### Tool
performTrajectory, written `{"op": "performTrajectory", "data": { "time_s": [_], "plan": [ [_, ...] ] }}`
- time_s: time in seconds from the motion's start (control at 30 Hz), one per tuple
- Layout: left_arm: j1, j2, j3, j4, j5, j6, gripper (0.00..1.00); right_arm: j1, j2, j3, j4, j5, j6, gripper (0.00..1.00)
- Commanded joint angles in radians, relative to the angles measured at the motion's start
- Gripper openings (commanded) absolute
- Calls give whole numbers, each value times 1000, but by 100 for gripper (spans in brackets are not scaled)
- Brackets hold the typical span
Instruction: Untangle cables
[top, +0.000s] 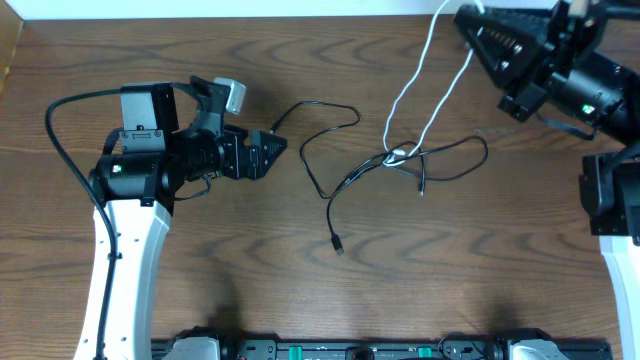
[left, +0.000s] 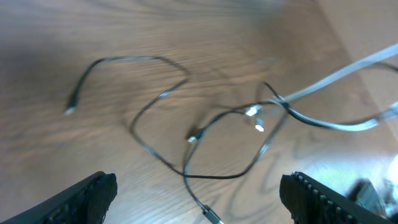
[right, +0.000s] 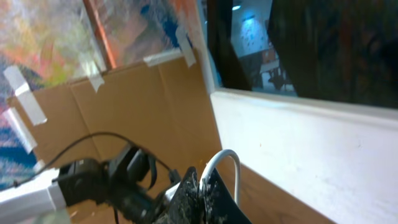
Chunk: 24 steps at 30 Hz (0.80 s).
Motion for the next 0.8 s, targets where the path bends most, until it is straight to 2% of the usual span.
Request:
{"op": "performTrajectory", "data": {
  "time_s": [0.0,0.2,0.4,0.6,0.77],
  "plan": [
    [1,-1,13,-2,171,142,89,-4,-17,42,6,111,62,1],
    [-32,-1,13,-2,212,240,93,-4,-14,42,11,195,158,1],
    [-130,2,13,5,203,343,94,-4,-10,42,113,224,286,1],
    [-252,46,13,79,39,342,94,-4,-10,42,171,211,356,1],
    [-326,116,13,188,35,338,94,-3,-10,42,171,188,378,1]
  ]
}}
